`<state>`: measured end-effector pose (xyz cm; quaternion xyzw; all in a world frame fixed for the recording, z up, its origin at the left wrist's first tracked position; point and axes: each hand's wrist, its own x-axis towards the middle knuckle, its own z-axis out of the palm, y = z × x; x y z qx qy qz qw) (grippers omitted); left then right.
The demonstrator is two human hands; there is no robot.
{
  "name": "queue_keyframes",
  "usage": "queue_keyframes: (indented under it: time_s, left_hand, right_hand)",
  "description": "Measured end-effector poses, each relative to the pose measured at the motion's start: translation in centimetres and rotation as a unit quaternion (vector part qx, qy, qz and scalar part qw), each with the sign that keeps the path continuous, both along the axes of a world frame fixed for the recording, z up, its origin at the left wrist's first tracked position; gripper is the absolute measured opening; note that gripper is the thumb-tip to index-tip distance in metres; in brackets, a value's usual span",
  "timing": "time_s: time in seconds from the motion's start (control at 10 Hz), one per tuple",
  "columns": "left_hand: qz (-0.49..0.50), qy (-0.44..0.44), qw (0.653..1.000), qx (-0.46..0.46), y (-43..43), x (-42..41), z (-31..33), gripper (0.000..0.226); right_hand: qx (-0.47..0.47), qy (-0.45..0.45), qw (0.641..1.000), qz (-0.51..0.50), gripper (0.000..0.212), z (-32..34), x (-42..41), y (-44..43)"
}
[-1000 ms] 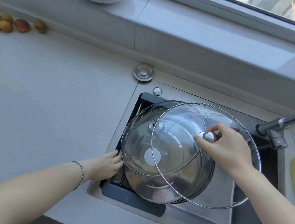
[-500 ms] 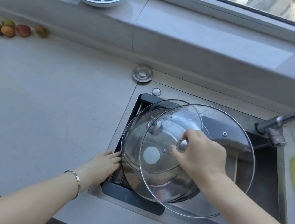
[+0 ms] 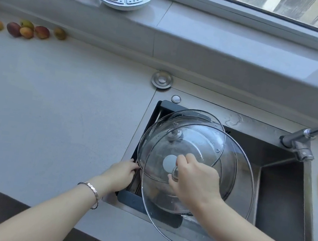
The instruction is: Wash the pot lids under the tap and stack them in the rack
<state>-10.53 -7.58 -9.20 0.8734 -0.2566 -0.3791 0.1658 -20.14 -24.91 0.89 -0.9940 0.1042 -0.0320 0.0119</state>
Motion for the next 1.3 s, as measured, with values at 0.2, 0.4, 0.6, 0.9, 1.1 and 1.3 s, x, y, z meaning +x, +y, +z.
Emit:
queue_keyframes:
  time_s: [0.2, 0.4, 0.6, 0.9, 1.1, 1.3]
  left_hand:
    - [0.189, 0.13, 0.972, -0.055, 0.1, -0.2, 0.3, 0.043]
    - [0.363, 0.26, 0.893, -0.057, -0.6, -2.2, 1.0, 0.025]
    - [0.392, 0.245, 0.886, -0.044, -0.9, -3.1, 0.0, 0.034]
    - [0.36, 0.171, 0.913, 0.091, -3.1, -4.1, 1.4, 0.044]
    - [0.336, 0.127, 0.925, 0.121, -3.4, -3.5, 0.8, 0.043]
    - [0.338, 0.122, 0.93, 0.081, -2.7, -3.4, 1.0, 0.045]
  right_hand:
    - [-0.028, -0.028, 0.998, 0.053, 0.042, -0.7, 1.1, 1.0]
    - [-0.064, 0.031, 0.99, 0.125, 0.044, -3.8, 2.2, 2.5]
    - [-0.028, 0.065, 0.994, 0.088, 0.046, -4.6, 3.1, 2.8]
    - [0.01, 0.083, 0.994, 0.075, 0.047, -5.4, 2.9, 2.5]
    - [0.025, 0.106, 0.992, 0.061, 0.052, -5.5, 3.4, 2.8]
    - [0.039, 0.127, 0.989, 0.072, 0.065, -4.3, 2.9, 2.5]
